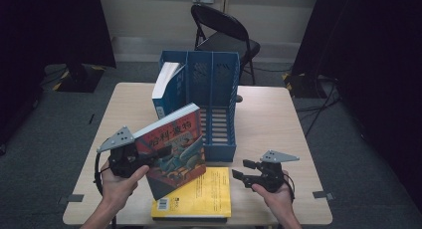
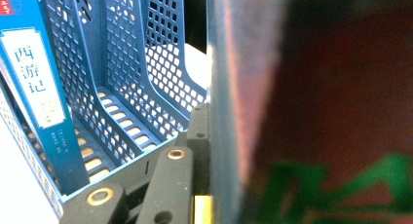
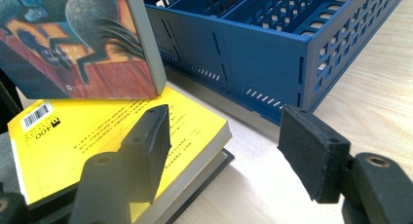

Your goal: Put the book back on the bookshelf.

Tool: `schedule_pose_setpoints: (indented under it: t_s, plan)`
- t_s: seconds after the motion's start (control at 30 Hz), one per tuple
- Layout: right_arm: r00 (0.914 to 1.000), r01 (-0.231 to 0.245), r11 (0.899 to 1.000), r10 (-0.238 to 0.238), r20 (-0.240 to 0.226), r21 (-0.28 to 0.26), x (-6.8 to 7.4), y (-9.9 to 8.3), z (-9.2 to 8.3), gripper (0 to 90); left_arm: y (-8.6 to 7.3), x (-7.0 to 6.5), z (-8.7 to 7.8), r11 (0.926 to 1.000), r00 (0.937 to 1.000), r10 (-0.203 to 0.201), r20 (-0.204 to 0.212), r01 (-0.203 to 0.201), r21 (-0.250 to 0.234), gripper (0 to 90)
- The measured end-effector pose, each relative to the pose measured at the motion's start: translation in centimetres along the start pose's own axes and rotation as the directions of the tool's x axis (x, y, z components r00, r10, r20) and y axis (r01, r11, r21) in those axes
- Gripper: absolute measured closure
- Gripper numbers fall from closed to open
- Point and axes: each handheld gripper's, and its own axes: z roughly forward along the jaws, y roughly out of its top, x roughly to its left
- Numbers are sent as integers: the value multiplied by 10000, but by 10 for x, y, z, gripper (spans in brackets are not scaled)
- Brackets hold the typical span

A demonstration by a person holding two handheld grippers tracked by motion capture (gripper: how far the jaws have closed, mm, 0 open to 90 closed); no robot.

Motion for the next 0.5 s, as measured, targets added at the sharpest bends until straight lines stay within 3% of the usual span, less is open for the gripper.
schedule_pose_setpoints:
  t_s: [0.2, 0.5]
  plan:
    - [10000, 54, 10000, -54, 42, 39, 0, 0, 1, 354, 5, 0, -6, 10000, 9997, -55, -217, 55, 8, 745]
    - [10000, 14, 10000, -15, 91, 52, -2, -1, 2, 352, 19, 1, -13, 9999, 9998, -77, -199, 80, 130, 745]
